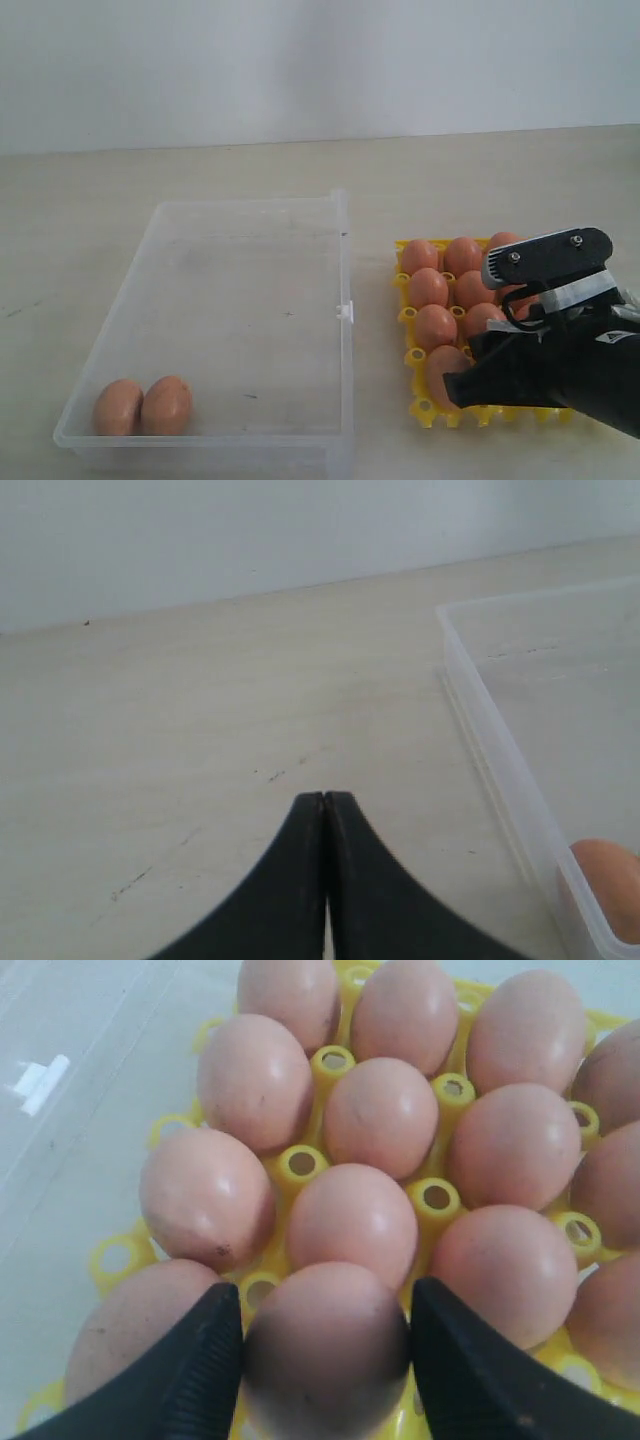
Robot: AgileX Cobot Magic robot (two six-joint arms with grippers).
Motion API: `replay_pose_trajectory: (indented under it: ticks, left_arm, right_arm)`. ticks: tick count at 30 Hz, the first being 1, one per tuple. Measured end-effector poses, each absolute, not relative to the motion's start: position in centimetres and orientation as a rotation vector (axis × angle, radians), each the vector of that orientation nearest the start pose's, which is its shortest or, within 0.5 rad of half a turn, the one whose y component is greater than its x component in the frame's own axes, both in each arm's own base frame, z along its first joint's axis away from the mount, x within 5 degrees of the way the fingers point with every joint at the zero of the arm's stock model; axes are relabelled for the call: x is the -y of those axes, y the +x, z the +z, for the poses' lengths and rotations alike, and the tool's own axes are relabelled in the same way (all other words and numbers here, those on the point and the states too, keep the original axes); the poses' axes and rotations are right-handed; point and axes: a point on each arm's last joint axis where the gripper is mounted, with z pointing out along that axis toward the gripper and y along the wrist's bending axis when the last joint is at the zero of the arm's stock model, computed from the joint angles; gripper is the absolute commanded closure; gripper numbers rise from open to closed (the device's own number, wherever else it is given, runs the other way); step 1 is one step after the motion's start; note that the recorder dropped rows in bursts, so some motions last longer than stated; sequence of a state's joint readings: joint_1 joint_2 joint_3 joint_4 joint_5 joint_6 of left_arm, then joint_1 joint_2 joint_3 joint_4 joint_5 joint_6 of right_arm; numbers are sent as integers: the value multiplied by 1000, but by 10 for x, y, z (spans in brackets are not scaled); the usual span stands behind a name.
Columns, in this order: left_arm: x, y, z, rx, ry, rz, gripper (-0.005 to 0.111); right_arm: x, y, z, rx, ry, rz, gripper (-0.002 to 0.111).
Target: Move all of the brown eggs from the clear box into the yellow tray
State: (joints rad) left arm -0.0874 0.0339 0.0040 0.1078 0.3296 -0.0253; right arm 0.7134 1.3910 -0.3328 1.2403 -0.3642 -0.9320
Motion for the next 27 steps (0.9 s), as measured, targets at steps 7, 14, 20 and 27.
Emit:
replay_pose_trajectory:
  ticks: [7, 14, 20, 27]
  left_arm:
    - [2, 56, 180, -1845, 127, 25, 107]
    - [2, 56, 180, -1845, 127, 25, 107]
    - [2, 56, 180, -1845, 127, 25, 107]
    - [2, 56, 180, -1845, 127, 25, 107]
  right_arm:
    - [-110, 174, 149, -2328, -351, 68, 52]
    - [-111, 174, 149, -2329, -352, 67, 52]
    - [-116, 179, 157, -2307, -342, 105, 52]
    - [-141, 191, 191, -2240, -370, 311, 72]
